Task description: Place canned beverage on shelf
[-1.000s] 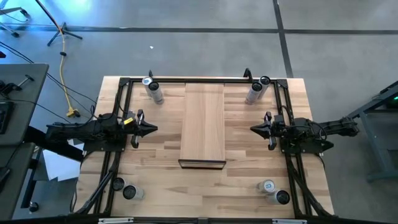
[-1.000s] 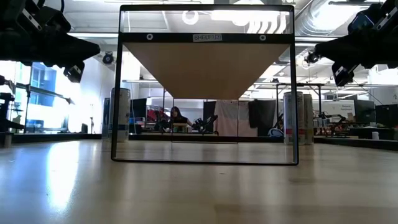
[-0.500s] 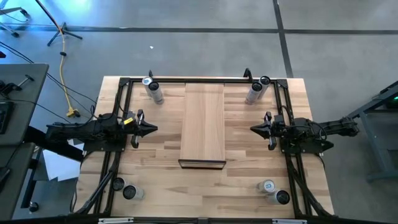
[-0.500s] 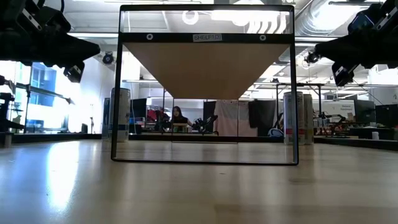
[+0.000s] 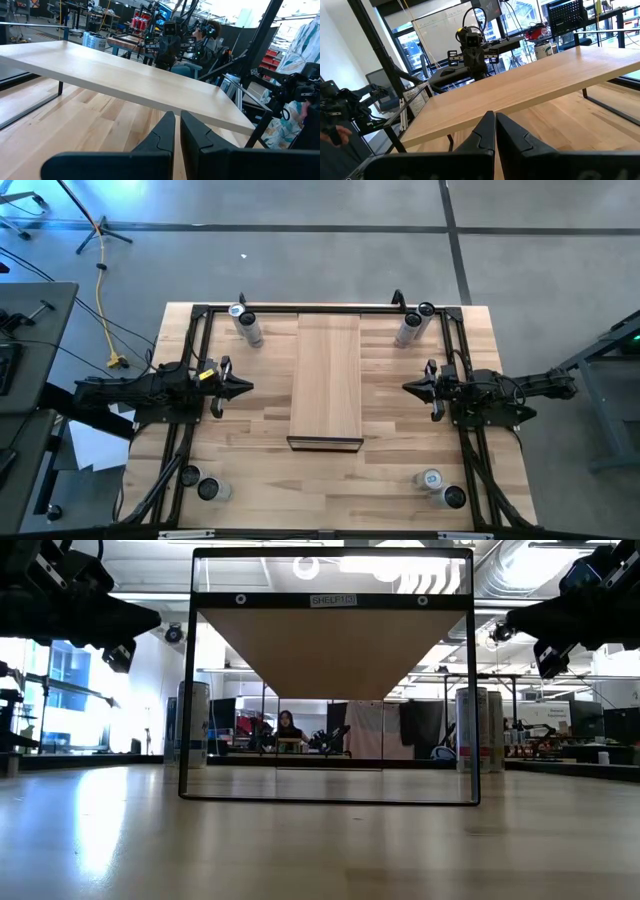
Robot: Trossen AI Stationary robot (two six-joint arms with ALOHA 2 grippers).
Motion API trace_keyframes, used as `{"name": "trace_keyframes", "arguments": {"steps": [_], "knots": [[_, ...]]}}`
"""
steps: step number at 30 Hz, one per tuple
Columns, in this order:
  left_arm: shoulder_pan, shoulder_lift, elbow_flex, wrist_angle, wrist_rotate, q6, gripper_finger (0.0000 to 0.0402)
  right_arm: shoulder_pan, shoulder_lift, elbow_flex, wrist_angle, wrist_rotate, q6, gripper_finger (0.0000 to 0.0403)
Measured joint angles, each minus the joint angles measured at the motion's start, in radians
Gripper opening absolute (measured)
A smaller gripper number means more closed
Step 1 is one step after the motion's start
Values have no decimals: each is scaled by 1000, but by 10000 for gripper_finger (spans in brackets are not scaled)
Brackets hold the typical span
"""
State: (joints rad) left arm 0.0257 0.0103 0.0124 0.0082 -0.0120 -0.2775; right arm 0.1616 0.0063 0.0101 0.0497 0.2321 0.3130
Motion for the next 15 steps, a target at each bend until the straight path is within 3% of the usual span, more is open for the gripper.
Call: {"name": "trace_keyframes", "arguments": {"steps": [7,15], "knots": [[0,0,0,0,0,0,3,0,0,0,72,31,3,0],[0,0,0,0,0,0,3,0,0,0,667,318,23,0]]}}
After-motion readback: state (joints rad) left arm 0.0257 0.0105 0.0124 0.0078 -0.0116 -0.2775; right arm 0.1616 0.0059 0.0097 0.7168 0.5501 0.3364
